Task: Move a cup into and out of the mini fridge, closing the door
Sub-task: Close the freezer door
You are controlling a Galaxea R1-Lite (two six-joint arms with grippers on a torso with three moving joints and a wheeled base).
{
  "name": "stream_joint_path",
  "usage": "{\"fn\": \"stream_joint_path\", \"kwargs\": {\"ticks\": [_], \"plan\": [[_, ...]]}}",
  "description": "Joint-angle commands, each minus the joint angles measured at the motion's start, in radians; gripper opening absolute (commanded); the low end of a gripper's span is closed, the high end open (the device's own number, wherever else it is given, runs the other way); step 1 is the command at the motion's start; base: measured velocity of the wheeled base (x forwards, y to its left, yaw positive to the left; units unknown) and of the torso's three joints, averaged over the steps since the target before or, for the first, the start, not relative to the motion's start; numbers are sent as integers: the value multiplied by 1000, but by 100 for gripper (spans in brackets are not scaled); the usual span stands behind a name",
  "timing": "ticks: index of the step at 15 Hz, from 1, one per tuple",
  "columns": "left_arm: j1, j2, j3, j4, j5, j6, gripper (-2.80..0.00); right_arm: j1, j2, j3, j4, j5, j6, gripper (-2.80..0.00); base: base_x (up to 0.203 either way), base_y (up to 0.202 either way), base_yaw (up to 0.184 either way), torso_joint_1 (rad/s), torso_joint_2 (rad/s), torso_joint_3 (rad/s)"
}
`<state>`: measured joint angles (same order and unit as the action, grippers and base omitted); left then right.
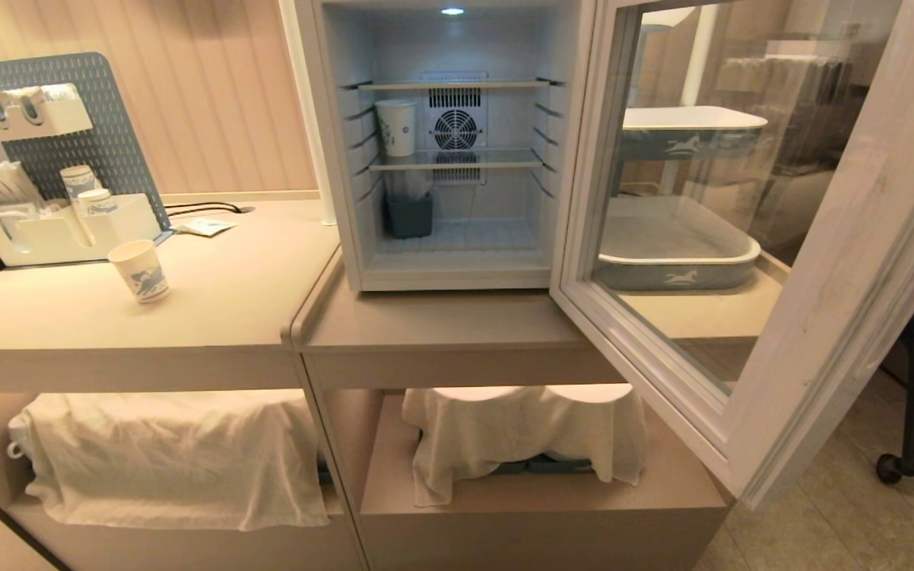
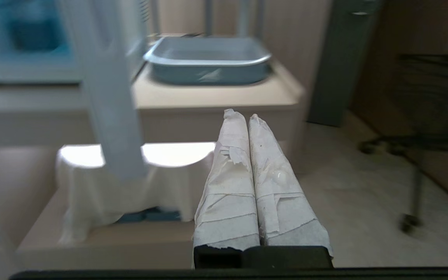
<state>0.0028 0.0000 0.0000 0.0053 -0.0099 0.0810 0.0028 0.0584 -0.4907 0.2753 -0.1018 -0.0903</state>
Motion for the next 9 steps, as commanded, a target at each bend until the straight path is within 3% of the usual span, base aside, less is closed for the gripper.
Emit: {"fn": "stream_joint_path", "kwargs": {"ticks": [1,6,9], "plan": [[1,0,0,-1,0,0,-280,3,217,-249,200,-84,-2,-280,0,0,0,0,0,0],[0,0,0,-1,0,0,-280,-9,740,-657,319,-194,9,-280,0,0,0,0,0,0],[2,0,0,-1,1,0,-280,-21,975,-782,312,-299,39,-280,0,0,0,0,0,0]]}}
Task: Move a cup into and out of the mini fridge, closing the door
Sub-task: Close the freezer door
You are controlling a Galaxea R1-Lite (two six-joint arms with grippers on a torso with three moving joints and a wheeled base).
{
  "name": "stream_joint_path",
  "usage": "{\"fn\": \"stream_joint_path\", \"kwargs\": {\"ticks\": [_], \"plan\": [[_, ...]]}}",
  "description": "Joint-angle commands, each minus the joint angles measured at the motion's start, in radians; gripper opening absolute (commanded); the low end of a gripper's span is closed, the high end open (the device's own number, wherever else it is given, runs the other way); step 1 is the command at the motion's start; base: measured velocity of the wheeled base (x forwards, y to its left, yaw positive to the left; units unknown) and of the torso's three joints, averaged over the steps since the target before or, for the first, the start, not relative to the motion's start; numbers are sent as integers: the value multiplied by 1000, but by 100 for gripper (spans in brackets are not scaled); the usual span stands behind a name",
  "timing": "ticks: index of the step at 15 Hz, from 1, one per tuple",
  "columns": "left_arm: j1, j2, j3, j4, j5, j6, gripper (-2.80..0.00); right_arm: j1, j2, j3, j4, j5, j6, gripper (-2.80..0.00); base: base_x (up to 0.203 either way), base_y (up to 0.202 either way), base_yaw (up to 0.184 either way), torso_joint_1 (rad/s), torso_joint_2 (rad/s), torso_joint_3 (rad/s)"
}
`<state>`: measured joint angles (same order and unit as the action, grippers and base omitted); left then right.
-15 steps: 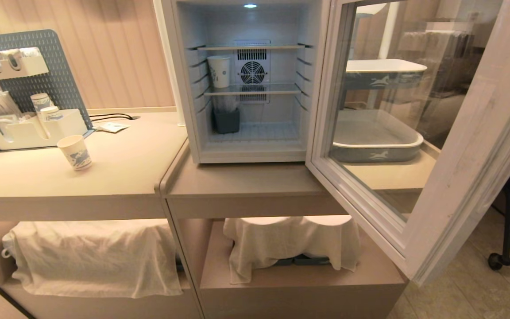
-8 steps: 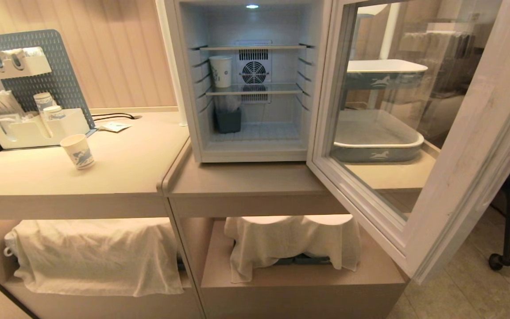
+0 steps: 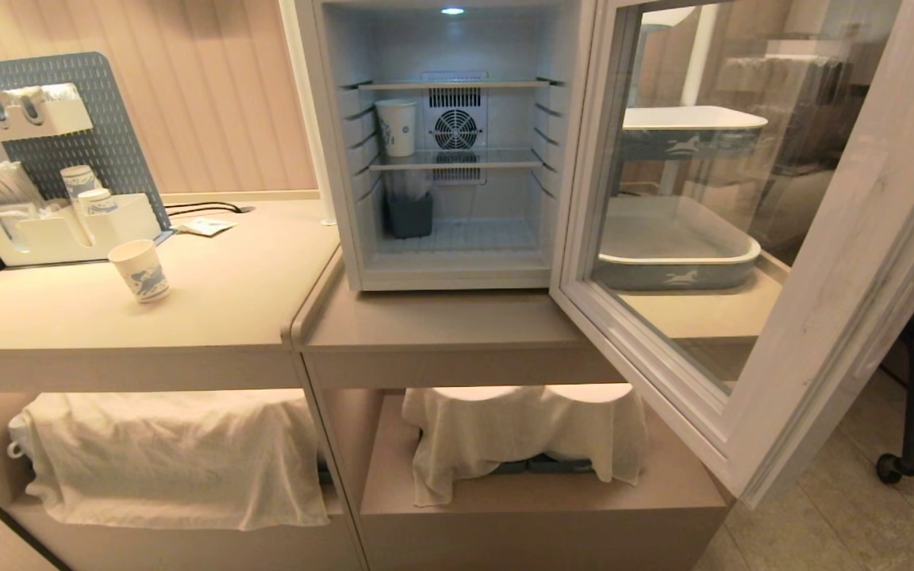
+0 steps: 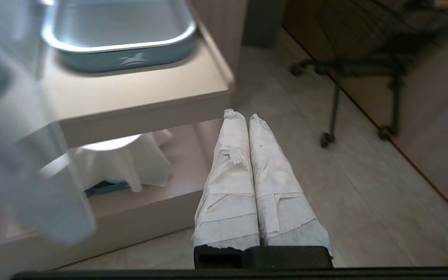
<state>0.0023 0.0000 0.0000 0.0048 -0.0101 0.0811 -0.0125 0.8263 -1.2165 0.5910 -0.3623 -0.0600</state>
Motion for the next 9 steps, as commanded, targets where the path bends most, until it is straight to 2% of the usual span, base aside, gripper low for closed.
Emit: {"fn": "stream_joint_path", "kwargs": {"ticks": [1,3,5,9], "plan": [[1,0,0,0,1,0,-280,-8,273,-66,-24,-88,32,-280,0,0,0,0,0,0],[2,0,0,0,-1,0,-280,-17,405,-79,-79,-133,87,-280,0,0,0,0,0,0],[1,0,0,0,0,0,-280,-29,519,-111,-151,-145,117,-280,0,0,0,0,0,0],[1,0,0,0,-1,0,-280,0,669,-187,-330,-148,132,-280,0,0,0,0,0,0]]}}
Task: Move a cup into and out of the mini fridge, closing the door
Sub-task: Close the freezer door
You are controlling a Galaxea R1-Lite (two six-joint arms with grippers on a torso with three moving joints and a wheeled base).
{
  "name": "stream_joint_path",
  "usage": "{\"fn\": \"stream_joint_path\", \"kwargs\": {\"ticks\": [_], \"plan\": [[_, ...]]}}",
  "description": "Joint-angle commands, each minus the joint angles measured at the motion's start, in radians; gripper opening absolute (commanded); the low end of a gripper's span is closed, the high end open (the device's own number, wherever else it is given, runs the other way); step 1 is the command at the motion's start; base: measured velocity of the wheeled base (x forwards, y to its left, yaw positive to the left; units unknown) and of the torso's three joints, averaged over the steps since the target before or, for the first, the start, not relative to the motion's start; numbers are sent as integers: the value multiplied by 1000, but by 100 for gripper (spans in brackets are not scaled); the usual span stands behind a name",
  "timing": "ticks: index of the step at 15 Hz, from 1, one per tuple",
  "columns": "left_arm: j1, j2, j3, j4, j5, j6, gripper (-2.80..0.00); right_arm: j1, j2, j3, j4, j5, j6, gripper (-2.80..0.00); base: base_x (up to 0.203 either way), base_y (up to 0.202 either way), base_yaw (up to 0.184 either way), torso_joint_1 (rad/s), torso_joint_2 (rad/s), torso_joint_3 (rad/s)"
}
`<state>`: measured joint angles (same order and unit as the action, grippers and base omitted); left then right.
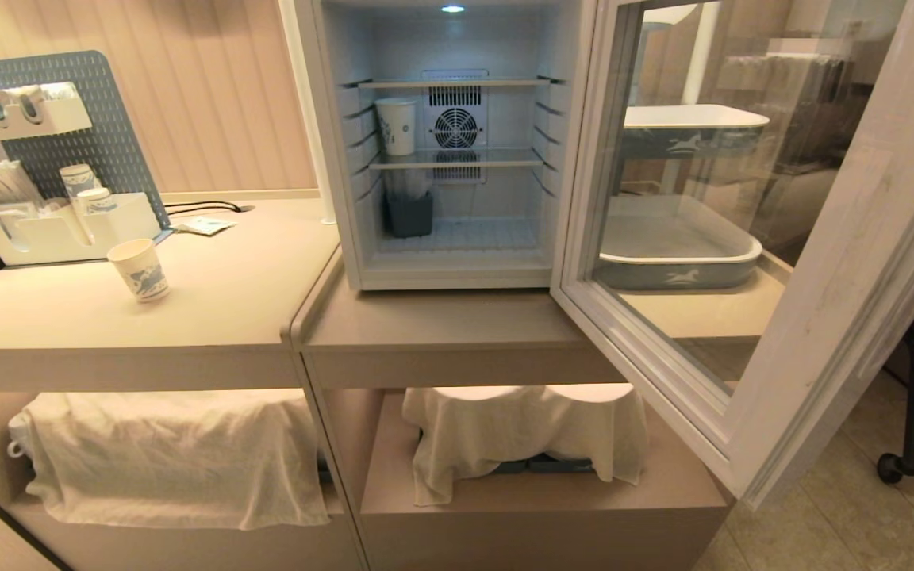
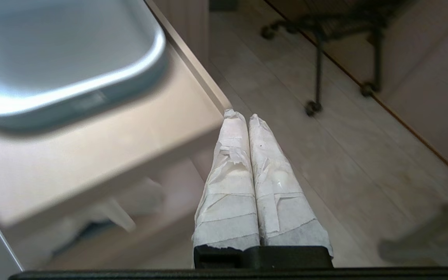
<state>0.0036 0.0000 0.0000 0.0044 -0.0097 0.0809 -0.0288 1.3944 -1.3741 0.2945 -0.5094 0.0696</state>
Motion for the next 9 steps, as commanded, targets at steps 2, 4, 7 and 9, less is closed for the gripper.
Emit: {"fn": "stream_joint_path", "kwargs": {"ticks": [2,4,7,9], "plan": [[1,0,0,0,-1,0,-280,34,135,-48,-53,14,6,-280,0,0,0,0,0,0],[0,0,0,0,0,0,-280,36,180,-76,-55,16,24,-280,0,0,0,0,0,0],[0,0,0,0,-1,0,-280,63,238,-129,-84,4,43,-280,0,0,0,0,0,0],[-1,0,0,0,-1,0,-280,80,259,-141,-117,3,39,-280,0,0,0,0,0,0]]}}
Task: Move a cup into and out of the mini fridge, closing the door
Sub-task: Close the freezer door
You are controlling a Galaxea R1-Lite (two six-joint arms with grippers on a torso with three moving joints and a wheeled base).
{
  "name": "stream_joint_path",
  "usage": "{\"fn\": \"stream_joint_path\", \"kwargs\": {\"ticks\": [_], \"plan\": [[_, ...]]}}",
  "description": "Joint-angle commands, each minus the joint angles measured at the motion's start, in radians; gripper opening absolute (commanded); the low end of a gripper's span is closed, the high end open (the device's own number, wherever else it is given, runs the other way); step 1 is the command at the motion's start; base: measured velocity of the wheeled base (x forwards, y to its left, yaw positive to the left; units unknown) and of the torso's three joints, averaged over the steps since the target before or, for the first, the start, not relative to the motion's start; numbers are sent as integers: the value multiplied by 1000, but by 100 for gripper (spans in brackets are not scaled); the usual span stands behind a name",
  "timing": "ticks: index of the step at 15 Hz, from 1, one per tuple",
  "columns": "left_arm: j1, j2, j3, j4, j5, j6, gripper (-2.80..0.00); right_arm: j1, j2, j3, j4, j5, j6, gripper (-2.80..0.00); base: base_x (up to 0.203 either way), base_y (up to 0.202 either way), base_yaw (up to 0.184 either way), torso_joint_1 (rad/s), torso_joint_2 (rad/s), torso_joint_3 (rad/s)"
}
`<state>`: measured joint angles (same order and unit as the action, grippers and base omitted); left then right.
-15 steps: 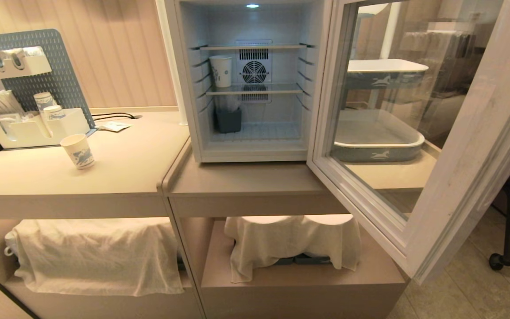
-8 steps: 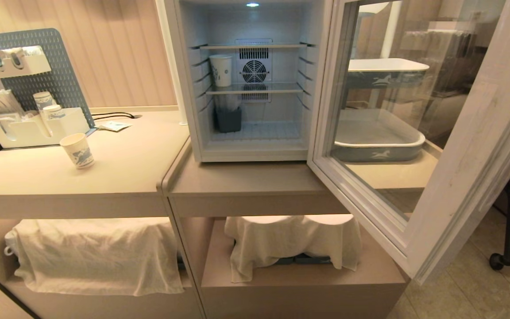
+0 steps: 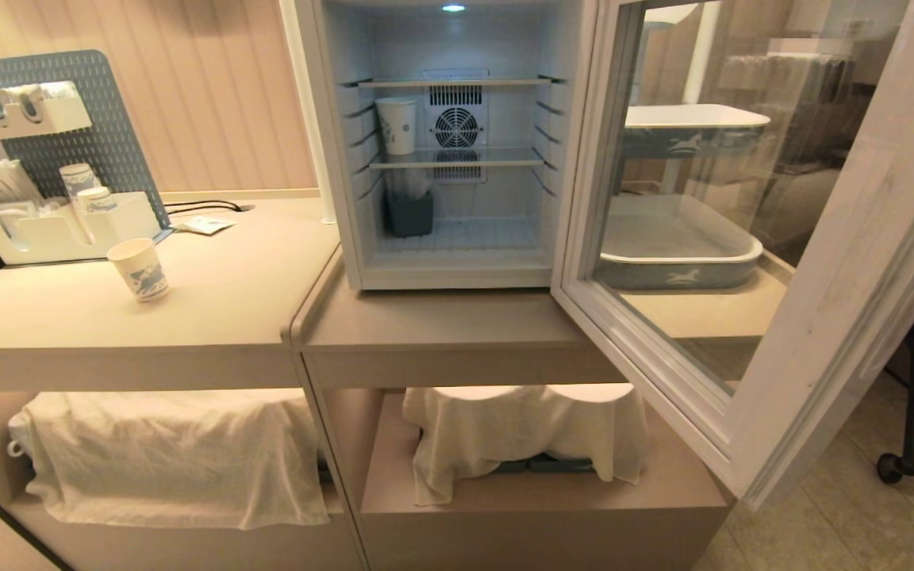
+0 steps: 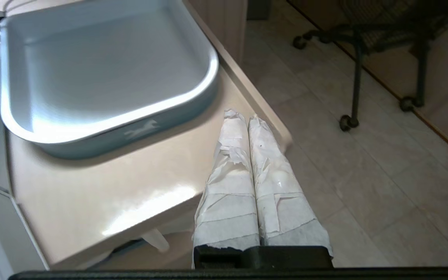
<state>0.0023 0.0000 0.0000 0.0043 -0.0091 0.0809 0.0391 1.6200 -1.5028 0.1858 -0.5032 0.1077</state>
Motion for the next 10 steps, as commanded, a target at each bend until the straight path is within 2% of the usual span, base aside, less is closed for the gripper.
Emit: {"fn": "stream_joint_path", "kwargs": {"ticks": [1,6,8,10], "plan": [[1,0,0,0,-1,0,-280,23,35,-17,-14,0,3,-280,0,0,0,0,0,0],[1,0,0,0,0,0,-280,118,12,-3,-92,35,32,-280,0,0,0,0,0,0],[1,0,0,0,-2,0,-280,195,-12,-7,-92,38,62,-280,0,0,0,0,0,0],[2,0,0,0,-1,0,-280,314,-44,-12,-85,61,141,-280,0,0,0,0,0,0]]}}
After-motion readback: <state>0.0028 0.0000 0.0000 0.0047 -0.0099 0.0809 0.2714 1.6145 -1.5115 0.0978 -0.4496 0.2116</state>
